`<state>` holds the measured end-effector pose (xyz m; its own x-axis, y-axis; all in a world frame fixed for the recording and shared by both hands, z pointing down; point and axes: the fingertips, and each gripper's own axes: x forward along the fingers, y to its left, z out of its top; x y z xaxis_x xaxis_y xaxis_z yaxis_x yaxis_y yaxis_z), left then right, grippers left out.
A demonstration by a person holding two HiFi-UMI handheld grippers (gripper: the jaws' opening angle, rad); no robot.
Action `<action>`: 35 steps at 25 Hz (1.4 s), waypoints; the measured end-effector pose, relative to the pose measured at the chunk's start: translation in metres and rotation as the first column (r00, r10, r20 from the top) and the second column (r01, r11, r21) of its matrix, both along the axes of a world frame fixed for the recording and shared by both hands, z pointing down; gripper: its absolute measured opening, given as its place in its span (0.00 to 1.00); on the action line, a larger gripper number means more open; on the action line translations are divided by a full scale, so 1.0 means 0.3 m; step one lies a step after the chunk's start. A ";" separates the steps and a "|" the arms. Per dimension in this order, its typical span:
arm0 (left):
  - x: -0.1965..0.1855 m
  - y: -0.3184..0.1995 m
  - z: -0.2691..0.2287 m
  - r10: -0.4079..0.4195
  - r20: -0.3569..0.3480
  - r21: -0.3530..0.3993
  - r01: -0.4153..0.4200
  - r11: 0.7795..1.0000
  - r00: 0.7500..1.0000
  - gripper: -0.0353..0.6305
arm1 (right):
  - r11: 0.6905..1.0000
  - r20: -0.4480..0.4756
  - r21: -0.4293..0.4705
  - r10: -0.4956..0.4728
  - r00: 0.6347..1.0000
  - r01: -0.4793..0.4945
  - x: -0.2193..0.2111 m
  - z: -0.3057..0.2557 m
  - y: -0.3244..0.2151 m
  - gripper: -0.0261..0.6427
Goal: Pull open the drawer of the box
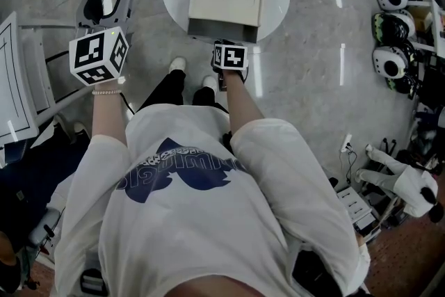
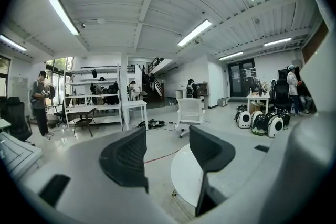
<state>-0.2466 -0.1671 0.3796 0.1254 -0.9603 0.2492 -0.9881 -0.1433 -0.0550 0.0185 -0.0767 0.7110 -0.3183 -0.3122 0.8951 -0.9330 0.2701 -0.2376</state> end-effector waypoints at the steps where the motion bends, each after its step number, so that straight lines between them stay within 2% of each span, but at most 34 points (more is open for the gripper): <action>1: 0.001 0.006 -0.001 -0.003 0.001 0.001 0.003 1.000 1.000 0.41 | 1.000 -0.002 0.004 0.008 1.000 -0.008 0.001 -0.002 0.000 0.15; 6: 0.009 0.066 -0.015 -0.018 -0.008 0.010 0.018 1.000 1.000 0.41 | 0.997 0.051 0.026 0.069 0.996 -0.070 0.041 -0.050 0.037 0.17; 9: 0.037 0.126 -0.024 -0.029 -0.036 0.018 0.029 0.999 0.999 0.41 | 0.988 0.079 0.076 0.130 0.988 -0.136 0.152 -0.129 0.061 0.17; 12: 0.099 0.190 -0.033 -0.030 -0.067 0.029 0.032 0.999 0.997 0.41 | 0.960 0.124 0.163 0.211 0.970 -0.230 0.319 -0.250 0.047 0.17; 14: 0.162 0.226 -0.046 -0.021 -0.077 0.042 0.024 0.999 0.997 0.41 | 0.922 0.195 0.242 0.259 0.946 -0.303 0.436 -0.368 0.009 0.15; 17: 0.269 0.273 -0.068 0.002 -0.088 0.058 0.003 0.998 0.996 0.41 | 0.844 0.341 0.355 0.283 0.896 -0.401 0.578 -0.583 -0.052 0.14; 19: 0.332 0.303 -0.081 0.015 -0.092 0.062 -0.009 0.998 0.996 0.41 | 0.787 0.415 0.431 0.260 0.872 -0.440 0.641 -0.743 -0.084 0.14; 22: 0.398 0.314 -0.111 0.017 -0.115 0.080 -0.008 0.997 0.993 0.41 | 0.692 0.457 0.574 0.173 0.873 -0.438 0.671 -0.995 -0.147 0.12; 24: 0.434 0.313 -0.136 0.025 -0.123 0.097 -0.013 0.995 0.992 0.41 | 0.628 0.443 0.668 0.098 0.891 -0.400 0.650 -1.144 -0.164 0.11; 26: 0.466 0.307 -0.164 0.042 -0.117 0.115 -0.028 0.993 0.992 0.39 | 0.576 0.396 0.745 0.024 0.918 -0.336 0.608 -1.257 -0.159 0.11; 30: 0.501 0.283 -0.225 0.076 -0.102 0.148 -0.060 0.987 0.992 0.36 | 0.532 0.276 0.824 -0.076 0.958 -0.196 0.504 -1.367 -0.144 0.06; 33: 0.498 0.267 -0.255 0.076 -0.088 0.165 -0.061 0.984 0.993 0.21 | 0.484 0.192 0.866 -0.098 0.977 -0.122 0.440 -1.402 -0.132 0.05; 35: 0.502 0.259 -0.268 0.085 -0.069 0.173 -0.072 0.982 0.994 0.07 | 0.437 0.123 0.896 -0.086 0.989 -0.073 0.414 -1.422 -0.124 0.04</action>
<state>-0.0961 -0.0894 0.2993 0.2144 -0.9742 0.0703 -0.9764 -0.2156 -0.0102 0.1427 -0.1140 0.2845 -0.4093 -0.9103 0.0624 -0.9110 0.4115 0.0266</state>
